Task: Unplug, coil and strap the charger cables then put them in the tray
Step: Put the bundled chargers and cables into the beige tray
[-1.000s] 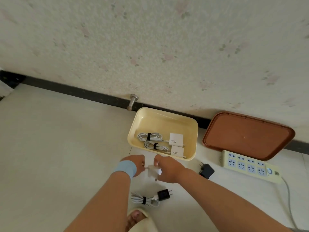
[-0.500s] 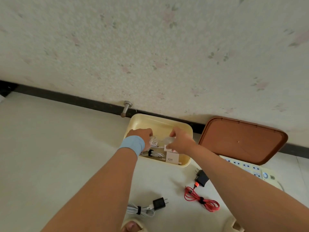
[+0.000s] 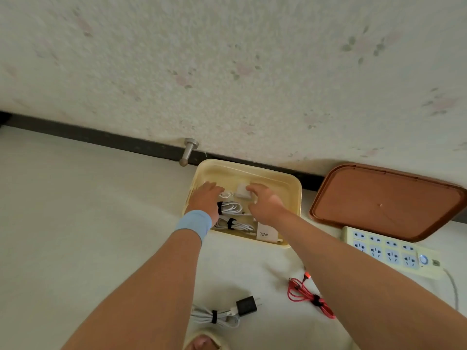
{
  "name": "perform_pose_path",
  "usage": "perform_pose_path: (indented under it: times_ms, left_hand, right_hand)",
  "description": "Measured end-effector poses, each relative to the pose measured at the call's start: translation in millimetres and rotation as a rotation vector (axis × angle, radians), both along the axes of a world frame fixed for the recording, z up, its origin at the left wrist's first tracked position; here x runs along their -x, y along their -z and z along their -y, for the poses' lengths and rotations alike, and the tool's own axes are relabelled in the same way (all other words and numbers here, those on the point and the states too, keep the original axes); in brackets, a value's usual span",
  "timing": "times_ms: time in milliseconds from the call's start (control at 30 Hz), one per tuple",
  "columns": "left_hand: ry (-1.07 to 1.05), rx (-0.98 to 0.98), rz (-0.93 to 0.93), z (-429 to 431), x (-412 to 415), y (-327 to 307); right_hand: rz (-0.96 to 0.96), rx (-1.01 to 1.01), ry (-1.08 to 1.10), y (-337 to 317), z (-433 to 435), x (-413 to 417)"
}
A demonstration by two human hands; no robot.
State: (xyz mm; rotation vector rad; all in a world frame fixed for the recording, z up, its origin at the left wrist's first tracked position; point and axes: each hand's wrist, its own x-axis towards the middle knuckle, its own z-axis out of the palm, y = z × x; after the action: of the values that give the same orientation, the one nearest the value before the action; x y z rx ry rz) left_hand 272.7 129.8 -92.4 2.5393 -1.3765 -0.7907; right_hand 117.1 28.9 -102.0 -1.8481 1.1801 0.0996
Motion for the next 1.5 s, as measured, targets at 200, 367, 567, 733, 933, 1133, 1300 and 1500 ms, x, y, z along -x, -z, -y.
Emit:
perform_pose_path:
  times_ms: [200,367,567,733,933,1133,1300,1500]
  left_hand:
    - [0.051,-0.191,-0.020,-7,8,5]
    - [0.054,-0.034,0.050,-18,25,-11]
    - [0.099,0.027,-0.026,-48,55,-32]
    - [0.194,-0.284,-0.054,-86,75,-21]
    - [0.254,-0.510,-0.134,-98,91,-8]
    - [0.366,-0.692,-0.138,-87,98,-1]
    - [0.448,-0.698,-0.067,-76,109,4]
    - [0.503,-0.596,-0.104,-49,136,-10]
  right_hand:
    - [-0.206,0.160,-0.237,3,2,-1]
    - [-0.010,0.427,-0.263,-11,-27,15]
    - [-0.131,0.316,-0.713,-36,-87,42]
    - [-0.423,0.145,-0.948,-21,-135,68]
    - [-0.507,0.321,-0.971,4,-157,76]
    - [-0.422,0.239,-0.710,4,-133,93]
    - [-0.280,0.089,-0.544,-5,-104,123]
    - [-0.277,0.245,-0.502,-22,-76,159]
